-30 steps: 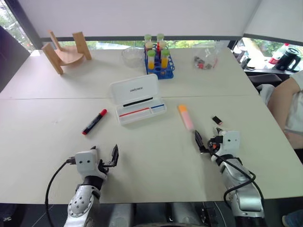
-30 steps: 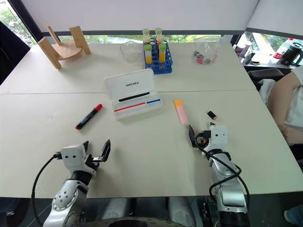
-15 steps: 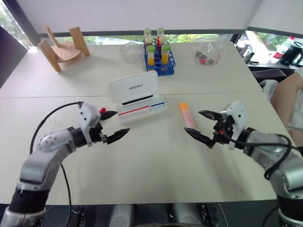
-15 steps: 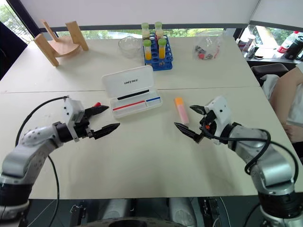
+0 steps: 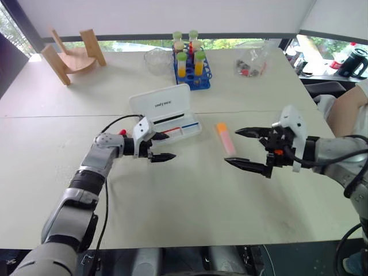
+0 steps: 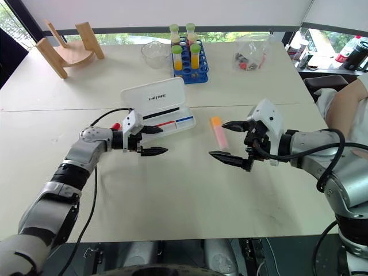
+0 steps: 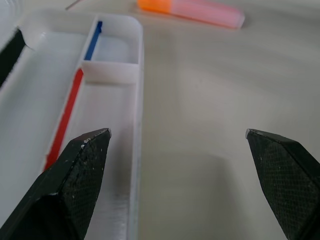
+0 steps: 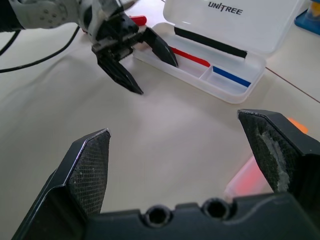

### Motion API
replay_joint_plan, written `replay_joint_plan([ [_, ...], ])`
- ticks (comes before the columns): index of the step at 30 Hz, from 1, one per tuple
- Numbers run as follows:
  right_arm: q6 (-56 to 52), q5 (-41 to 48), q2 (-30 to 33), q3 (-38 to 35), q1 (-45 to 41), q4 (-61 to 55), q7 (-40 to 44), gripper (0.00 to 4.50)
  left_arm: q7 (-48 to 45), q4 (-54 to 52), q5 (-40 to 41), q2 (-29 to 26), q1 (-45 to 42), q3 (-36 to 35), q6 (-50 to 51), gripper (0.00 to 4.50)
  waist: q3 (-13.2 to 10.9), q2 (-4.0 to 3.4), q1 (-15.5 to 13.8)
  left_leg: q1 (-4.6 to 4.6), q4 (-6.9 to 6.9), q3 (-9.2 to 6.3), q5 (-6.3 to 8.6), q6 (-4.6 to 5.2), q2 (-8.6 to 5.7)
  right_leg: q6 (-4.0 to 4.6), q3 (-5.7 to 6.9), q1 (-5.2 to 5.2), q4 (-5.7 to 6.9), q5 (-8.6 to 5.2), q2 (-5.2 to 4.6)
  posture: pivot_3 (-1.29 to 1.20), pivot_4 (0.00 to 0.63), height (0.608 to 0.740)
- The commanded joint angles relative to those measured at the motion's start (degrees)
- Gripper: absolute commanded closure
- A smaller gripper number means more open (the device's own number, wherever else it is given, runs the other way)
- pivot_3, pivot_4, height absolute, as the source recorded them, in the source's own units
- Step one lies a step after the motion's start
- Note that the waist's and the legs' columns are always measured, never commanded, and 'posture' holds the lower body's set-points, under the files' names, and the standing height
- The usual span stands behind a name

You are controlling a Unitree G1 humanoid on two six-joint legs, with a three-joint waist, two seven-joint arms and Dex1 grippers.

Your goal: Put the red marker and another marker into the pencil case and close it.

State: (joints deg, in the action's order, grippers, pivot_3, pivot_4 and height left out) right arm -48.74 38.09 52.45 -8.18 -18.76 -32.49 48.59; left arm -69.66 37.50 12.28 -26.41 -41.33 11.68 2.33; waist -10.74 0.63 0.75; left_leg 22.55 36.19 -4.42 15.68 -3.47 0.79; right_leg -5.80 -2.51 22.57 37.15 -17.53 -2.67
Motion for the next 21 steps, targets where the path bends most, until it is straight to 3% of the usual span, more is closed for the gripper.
replay_joint_plan([
  [1,0.36,0.7,0.37,-1.66,-1.48,-1.89,-1.15,0.0,-1.78,2.63,-1.43,0.02,-0.95,-0.52,-1.78,0.86,0.0,0.0,-0.01,0.0,0.01,0.0,0.0,0.0,0.0,0.0,0.0,0.0,0.03,0.0,-0.01,0.0,0.15,0.74],
  [8,1.56,-0.12,0.03,-0.08,-3.81,-0.1,-2.11,0.0,-5.69,0.89,-1.02,-1.36,0.02,-1.27,0.37,4.32,0.0,0.0,0.07,-0.03,0.09,0.0,-0.01,-0.01,0.0,-0.01,-0.01,-0.02,0.12,0.01,-0.01,0.0,0.15,0.74],
  [9,1.63,-0.08,-0.04,0.13,-4.13,0.14,-2.08,0.0,-6.98,-0.93,-0.78,-2.03,0.82,-1.06,1.34,4.5,0.0,0.0,0.07,-0.03,0.09,-0.01,-0.01,-0.01,0.0,-0.01,-0.01,-0.02,0.12,0.01,0.0,0.0,0.15,0.74],
  [21,3.54,-1.22,-1.65,2.76,-7.03,2.11,-2.1,0.0,-9.28,-31.44,3.85,-12.09,19.0,-2.26,15.96,4.5,0.03,-0.1,0.35,-0.07,0.07,0.01,-0.01,-0.02,0.05,-0.01,-0.07,0.0,0.2,0.0,-0.01,0.0,0.15,0.74],
])
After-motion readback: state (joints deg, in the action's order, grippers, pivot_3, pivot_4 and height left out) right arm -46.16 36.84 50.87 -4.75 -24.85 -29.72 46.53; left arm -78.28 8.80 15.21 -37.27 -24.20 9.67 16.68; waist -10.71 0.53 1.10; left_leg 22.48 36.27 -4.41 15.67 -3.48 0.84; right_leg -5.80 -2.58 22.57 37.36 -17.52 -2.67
